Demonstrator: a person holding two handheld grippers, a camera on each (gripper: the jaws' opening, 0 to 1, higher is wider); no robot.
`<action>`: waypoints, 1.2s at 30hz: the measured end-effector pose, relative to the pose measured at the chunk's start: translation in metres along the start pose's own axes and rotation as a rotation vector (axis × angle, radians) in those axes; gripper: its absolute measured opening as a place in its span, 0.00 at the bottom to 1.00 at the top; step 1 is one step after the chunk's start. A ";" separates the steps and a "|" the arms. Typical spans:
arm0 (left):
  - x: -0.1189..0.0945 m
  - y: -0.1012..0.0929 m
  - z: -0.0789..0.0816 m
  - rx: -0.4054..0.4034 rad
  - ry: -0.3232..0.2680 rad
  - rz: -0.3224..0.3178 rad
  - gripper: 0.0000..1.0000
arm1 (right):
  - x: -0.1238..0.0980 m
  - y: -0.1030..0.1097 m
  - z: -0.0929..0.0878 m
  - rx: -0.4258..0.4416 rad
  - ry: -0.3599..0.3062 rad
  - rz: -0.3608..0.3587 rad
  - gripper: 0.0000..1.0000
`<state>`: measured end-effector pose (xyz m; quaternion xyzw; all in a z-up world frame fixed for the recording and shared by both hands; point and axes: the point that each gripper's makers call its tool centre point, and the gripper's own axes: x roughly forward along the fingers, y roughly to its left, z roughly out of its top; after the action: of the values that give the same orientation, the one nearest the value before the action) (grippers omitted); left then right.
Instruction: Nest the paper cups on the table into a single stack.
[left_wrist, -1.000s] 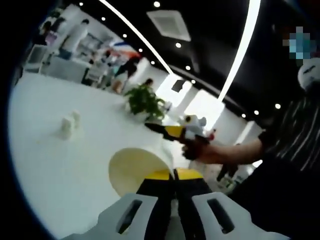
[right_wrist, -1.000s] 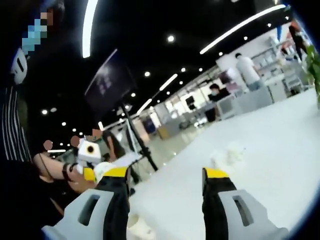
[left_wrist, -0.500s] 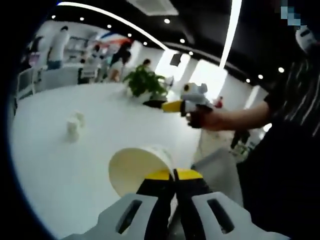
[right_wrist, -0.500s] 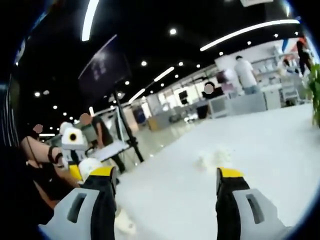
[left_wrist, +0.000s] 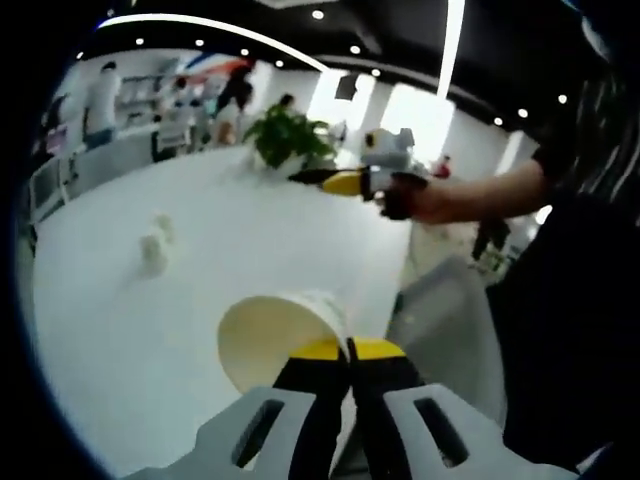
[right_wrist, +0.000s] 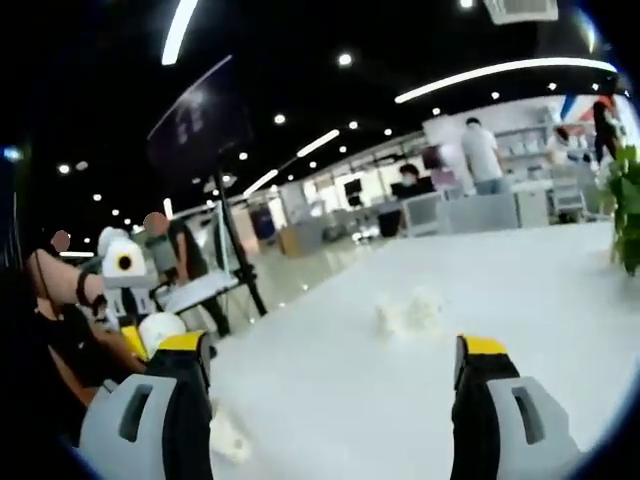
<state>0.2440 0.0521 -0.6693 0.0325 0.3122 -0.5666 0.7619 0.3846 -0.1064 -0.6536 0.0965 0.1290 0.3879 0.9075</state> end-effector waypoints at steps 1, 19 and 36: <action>0.000 0.000 -0.001 0.001 0.007 0.001 0.00 | 0.000 0.000 0.000 -0.001 -0.001 -0.002 1.00; 0.017 -0.001 -0.046 0.128 0.299 -0.007 0.00 | -0.005 -0.005 -0.006 0.058 -0.033 -0.008 0.97; 0.030 -0.002 -0.070 0.256 0.462 -0.010 0.00 | -0.014 -0.007 -0.014 0.105 -0.045 -0.008 0.95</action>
<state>0.2163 0.0548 -0.7405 0.2554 0.4040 -0.5827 0.6573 0.3757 -0.1196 -0.6666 0.1522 0.1290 0.3746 0.9055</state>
